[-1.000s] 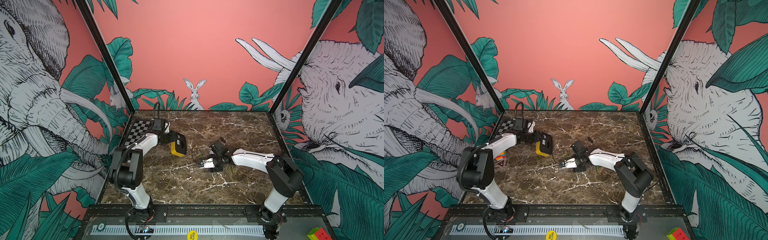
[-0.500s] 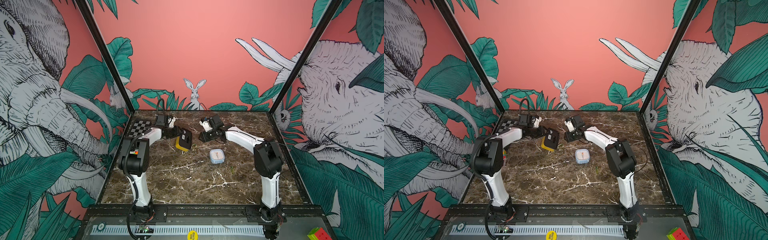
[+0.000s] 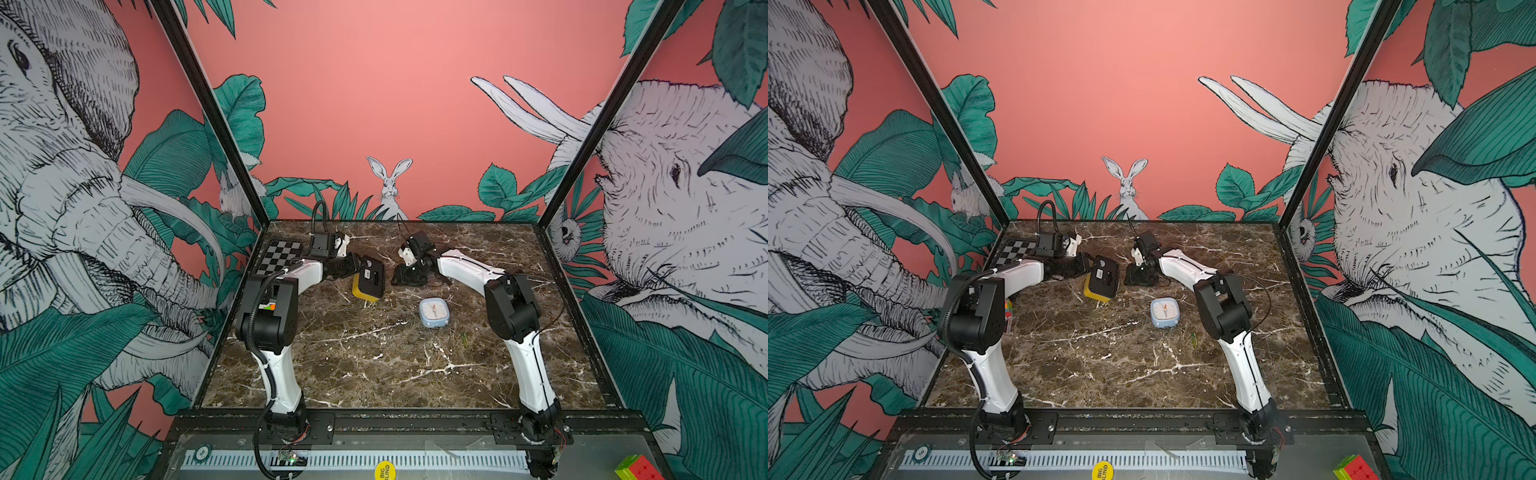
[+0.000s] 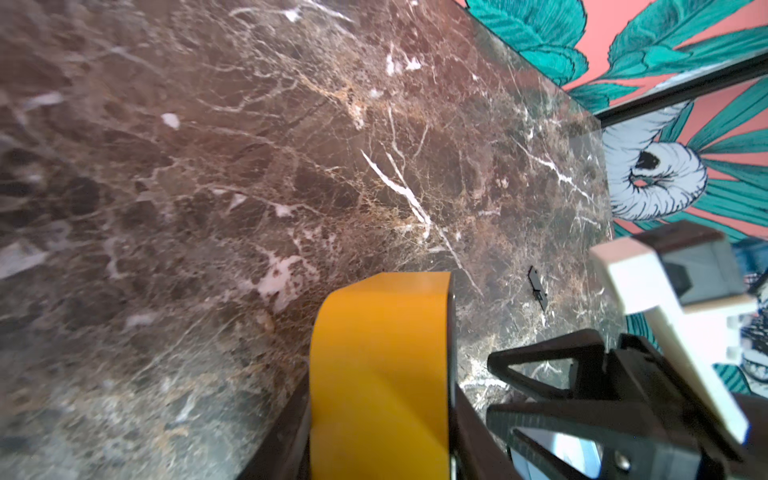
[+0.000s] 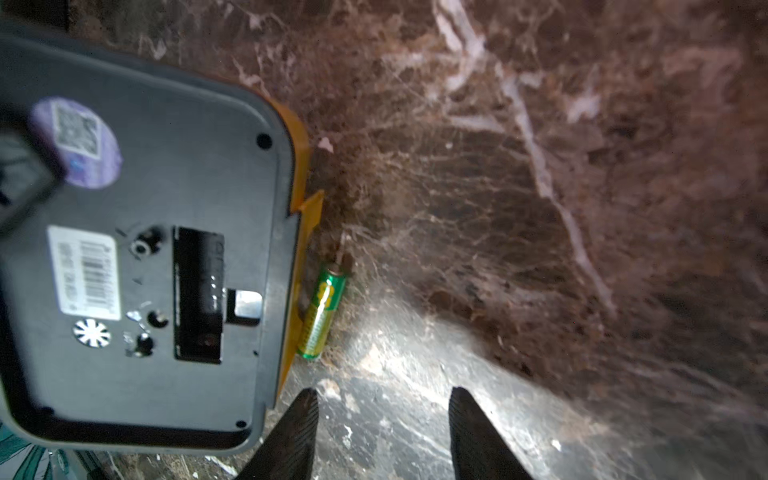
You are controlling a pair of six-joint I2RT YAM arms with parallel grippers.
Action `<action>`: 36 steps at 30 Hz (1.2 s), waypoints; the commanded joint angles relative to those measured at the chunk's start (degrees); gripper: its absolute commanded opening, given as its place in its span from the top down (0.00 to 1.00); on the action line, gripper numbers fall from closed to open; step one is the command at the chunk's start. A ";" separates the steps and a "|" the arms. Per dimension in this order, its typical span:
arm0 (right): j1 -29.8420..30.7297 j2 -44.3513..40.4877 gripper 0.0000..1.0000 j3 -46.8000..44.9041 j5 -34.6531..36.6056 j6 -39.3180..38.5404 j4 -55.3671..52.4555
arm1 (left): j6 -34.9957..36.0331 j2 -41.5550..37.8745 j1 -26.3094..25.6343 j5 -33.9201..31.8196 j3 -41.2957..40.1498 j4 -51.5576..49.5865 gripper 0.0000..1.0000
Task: Insert the battery into the alarm
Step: Pick up the battery at the center of the board.
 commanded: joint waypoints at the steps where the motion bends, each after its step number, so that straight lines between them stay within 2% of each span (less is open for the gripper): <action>1: 0.53 3.48 0.49 4.10 -0.07 1.46 -0.54 | -1.07 -3.58 1.91 -5.28 -3.57 3.19 0.64; 11: 3.11 13.00 0.49 23.72 9.57 -1.81 -18.52 | -1.42 -7.25 4.84 -6.23 -6.33 1.69 0.64; 17: 4.44 15.49 0.50 28.69 12.34 -2.05 -23.27 | -1.70 -7.77 4.97 -6.58 -8.07 1.34 0.64; 26: 5.61 20.61 0.52 35.40 12.10 -2.05 -26.64 | -1.62 -8.30 4.97 -7.27 -9.64 1.60 0.64; 29: 5.67 21.42 0.55 35.94 13.08 -1.86 -26.76 | -1.88 -8.41 4.97 -7.20 -10.10 1.77 0.64; 33: 5.91 23.27 0.64 38.60 13.46 -2.61 -29.29 | -2.99 -8.81 5.02 -7.37 -11.40 3.02 0.64; 36: 6.18 23.47 0.66 39.51 13.78 -3.37 -30.88 | -4.38 -9.12 4.97 -7.64 -12.66 4.56 0.65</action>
